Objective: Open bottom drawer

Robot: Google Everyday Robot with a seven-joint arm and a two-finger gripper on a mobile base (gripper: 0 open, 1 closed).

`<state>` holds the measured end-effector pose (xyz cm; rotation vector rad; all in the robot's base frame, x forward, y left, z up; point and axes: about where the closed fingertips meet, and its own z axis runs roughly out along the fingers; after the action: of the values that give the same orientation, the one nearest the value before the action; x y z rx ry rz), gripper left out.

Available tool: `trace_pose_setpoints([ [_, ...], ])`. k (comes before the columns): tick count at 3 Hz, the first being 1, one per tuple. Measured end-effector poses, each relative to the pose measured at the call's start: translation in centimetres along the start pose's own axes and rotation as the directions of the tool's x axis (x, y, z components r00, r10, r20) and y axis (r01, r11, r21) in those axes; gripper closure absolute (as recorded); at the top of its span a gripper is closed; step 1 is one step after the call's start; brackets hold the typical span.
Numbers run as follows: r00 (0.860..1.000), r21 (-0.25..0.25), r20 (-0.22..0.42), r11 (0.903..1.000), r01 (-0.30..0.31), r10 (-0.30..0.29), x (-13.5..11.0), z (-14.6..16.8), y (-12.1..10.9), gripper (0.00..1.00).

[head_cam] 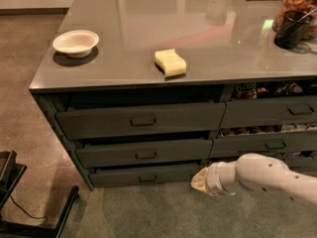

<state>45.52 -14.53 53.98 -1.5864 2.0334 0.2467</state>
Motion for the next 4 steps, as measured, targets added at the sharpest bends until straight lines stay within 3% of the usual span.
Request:
trace_pose_setpoints([
  [1, 0.998, -0.027, 0.061, 0.9995, -0.019, 0.02, 1.1, 6.3, -1.6, 1.0],
  [2, 0.996, -0.06, 0.075, 0.9972, -0.046, 0.05, 1.7, 8.2, -0.5, 1.0],
  [4, 0.998, -0.07, 0.059, 0.997, -0.032, 0.036, 3.0, 9.7, 0.2, 1.0],
])
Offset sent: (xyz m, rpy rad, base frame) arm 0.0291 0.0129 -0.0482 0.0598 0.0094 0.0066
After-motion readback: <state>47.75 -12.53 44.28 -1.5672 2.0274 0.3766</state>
